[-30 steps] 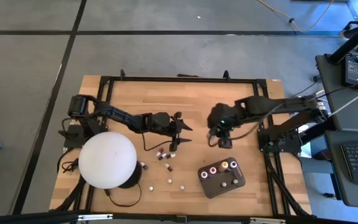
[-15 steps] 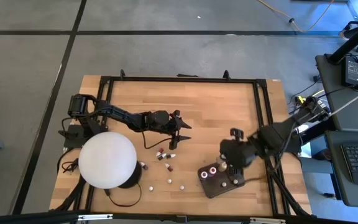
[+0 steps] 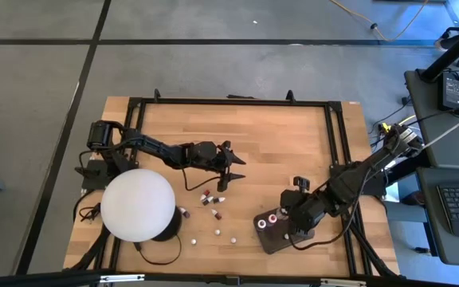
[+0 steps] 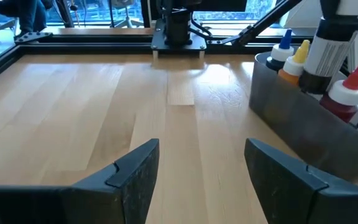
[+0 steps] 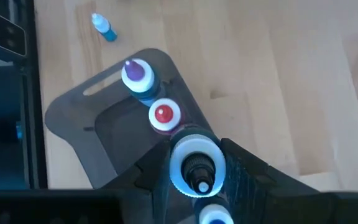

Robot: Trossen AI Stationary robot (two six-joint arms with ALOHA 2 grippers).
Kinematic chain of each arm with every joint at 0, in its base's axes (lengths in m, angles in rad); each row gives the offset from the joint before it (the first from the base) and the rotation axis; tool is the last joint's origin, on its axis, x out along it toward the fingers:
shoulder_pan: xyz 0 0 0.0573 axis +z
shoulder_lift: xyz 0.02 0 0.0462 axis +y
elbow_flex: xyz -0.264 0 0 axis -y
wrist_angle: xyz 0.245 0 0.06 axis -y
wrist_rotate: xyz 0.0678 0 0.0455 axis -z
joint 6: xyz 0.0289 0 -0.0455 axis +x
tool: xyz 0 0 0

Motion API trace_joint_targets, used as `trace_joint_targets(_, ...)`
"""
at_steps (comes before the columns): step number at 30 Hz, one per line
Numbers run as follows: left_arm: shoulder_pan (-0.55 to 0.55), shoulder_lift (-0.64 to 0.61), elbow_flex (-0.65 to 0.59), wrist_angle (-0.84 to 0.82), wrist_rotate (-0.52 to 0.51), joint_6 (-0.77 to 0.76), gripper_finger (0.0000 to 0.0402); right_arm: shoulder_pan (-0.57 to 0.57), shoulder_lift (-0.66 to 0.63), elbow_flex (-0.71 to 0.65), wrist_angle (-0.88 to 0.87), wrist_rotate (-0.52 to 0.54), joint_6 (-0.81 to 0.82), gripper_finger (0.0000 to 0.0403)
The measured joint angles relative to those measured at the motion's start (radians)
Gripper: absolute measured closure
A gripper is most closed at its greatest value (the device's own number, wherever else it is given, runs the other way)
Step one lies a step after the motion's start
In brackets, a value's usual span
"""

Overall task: Pick & Place food coloring
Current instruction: Put the large black food coloring bottle into the bin

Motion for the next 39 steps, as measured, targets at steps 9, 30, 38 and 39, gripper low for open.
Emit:
trace_joint_targets(9,0.0,0.0,0.0,0.0,0.0,0.0,0.0168,0.001,-0.004,-0.061,0.074,0.003,0.017,0.028)
trace_joint_targets(30,0.0,0.0,0.0,-0.001,0.0,0.0,0.0168,0.001,0.01,-0.062,0.084,0.001,-0.035,0.028)
trace_joint_targets(38,0.0,0.0,0.0,-0.001,0.0,0.0,0.0168,0.001,0.077,-0.062,0.11,-0.004,-0.099,0.028)
trace_joint_targets(39,0.0,0.0,0.0,-0.001,0.0,0.0,0.0168,-0.002,0.087,-0.062,0.116,-0.006,-0.112,0.028)
